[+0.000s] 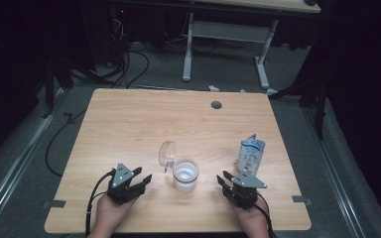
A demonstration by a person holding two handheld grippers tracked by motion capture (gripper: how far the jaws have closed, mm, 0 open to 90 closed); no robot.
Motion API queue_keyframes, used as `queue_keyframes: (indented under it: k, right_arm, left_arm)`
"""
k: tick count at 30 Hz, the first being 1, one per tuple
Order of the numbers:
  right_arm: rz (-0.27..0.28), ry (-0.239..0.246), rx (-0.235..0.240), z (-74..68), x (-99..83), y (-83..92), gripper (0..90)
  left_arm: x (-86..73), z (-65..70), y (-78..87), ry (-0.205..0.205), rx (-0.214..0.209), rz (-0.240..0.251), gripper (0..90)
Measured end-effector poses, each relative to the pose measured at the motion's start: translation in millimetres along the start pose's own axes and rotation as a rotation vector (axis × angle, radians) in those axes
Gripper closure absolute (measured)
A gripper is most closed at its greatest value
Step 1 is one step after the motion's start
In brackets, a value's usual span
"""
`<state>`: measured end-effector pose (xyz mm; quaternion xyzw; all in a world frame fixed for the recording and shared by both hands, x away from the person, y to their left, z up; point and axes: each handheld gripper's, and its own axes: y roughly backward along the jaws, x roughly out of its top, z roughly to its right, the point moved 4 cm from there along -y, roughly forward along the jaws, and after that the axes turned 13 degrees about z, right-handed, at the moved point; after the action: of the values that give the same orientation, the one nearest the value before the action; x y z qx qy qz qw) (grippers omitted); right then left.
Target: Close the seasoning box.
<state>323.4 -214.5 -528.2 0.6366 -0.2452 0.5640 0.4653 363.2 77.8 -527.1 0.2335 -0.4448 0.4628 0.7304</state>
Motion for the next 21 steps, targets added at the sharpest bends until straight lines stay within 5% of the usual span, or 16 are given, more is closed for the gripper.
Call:
queue_keyframes:
  k: [8, 12, 21]
  right_arm:
    - [-0.013, 0.013, 0.04, -14.8, -1.1, -9.3, 83.3]
    - [-0.021, 0.012, 0.056, -19.7, -2.8, -12.4, 89.3]
    - [-0.03, 0.017, 0.085, -26.0, -4.3, -15.3, 90.0]
  left_arm:
    - [1.5, 5.0, -3.8, 0.0, 0.004, -0.006, 68.5]
    - [8.5, 6.8, -6.8, 0.031, 0.011, 0.012, 77.6]
    - [11.9, 18.6, -15.4, 0.038, 0.005, 0.017, 89.2]
